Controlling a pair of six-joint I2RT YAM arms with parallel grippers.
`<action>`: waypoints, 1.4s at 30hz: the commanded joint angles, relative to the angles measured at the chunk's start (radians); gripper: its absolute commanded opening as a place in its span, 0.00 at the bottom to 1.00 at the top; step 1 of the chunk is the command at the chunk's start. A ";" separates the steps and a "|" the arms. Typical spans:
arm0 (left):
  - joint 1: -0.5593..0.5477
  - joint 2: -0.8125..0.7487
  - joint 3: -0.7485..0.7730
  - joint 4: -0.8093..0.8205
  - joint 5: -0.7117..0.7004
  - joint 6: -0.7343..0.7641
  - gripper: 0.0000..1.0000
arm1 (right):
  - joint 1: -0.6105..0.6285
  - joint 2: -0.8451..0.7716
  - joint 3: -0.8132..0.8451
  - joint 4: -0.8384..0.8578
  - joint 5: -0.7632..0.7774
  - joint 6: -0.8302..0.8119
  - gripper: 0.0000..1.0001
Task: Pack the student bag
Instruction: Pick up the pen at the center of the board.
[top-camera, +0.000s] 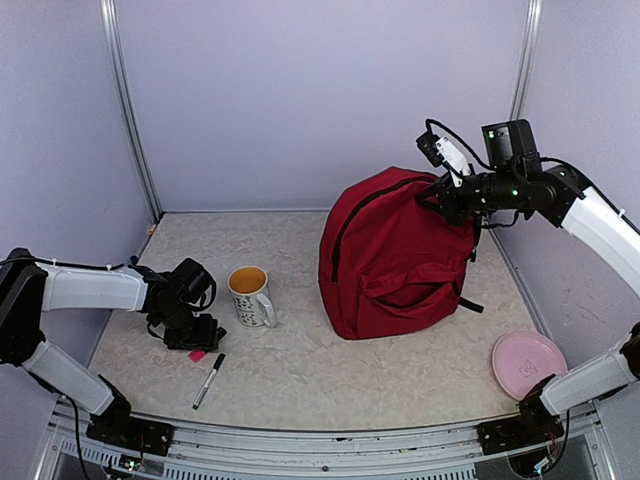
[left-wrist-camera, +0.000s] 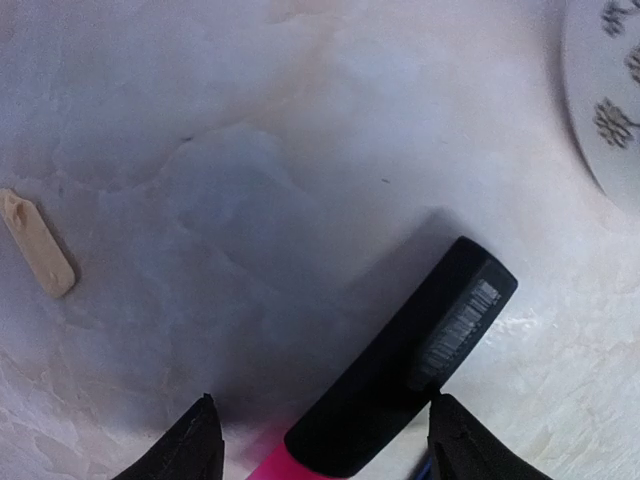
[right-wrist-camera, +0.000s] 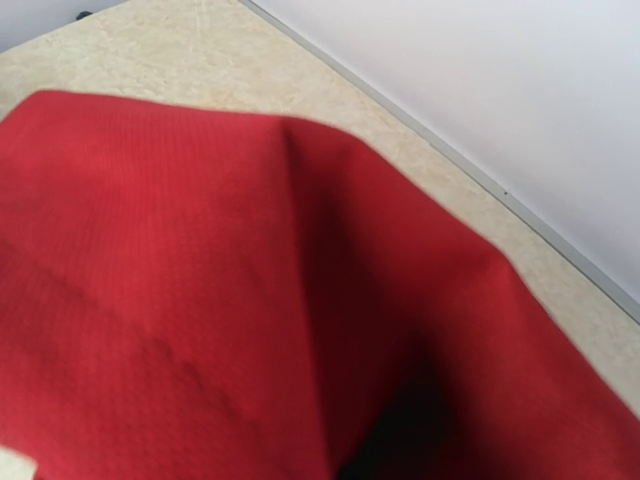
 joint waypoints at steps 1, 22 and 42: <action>0.057 0.047 0.001 0.029 0.120 0.043 0.65 | 0.000 -0.033 0.001 0.014 -0.029 -0.003 0.09; -0.082 0.200 0.053 -0.054 0.141 0.058 0.34 | 0.000 -0.044 -0.001 0.028 -0.058 -0.011 0.10; -0.074 -0.087 0.300 -0.270 -0.209 -0.002 0.08 | 0.000 -0.038 0.003 0.029 -0.049 0.000 0.10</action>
